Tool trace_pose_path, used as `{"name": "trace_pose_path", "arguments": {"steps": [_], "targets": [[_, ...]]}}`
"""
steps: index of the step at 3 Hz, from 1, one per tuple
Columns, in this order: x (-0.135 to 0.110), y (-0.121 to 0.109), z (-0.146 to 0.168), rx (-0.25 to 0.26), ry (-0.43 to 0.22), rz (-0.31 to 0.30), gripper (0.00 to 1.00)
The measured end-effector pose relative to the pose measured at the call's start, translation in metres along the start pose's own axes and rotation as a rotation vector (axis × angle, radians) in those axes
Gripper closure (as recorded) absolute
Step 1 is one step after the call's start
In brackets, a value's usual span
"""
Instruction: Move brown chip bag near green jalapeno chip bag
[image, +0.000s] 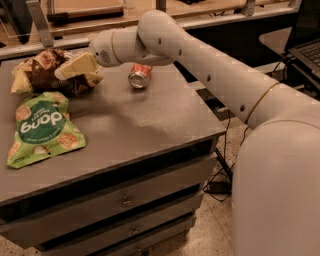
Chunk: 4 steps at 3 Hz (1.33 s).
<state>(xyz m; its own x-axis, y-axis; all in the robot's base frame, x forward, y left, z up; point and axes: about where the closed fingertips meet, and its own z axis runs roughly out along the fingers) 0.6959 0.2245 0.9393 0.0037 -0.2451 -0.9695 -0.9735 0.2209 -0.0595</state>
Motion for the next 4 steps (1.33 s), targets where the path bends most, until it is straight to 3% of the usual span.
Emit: {"name": "trace_pose_path", "arguments": {"steps": [2,3,4], "targets": [[-0.004,-0.059,-0.073,0.208,0.037,-0.084,0.0],[0.006,-0.092,-0.136,0.417,0.101,-0.112,0.0],[0.005,-0.101,-0.143,0.469,0.099,-0.12,0.0]]}}
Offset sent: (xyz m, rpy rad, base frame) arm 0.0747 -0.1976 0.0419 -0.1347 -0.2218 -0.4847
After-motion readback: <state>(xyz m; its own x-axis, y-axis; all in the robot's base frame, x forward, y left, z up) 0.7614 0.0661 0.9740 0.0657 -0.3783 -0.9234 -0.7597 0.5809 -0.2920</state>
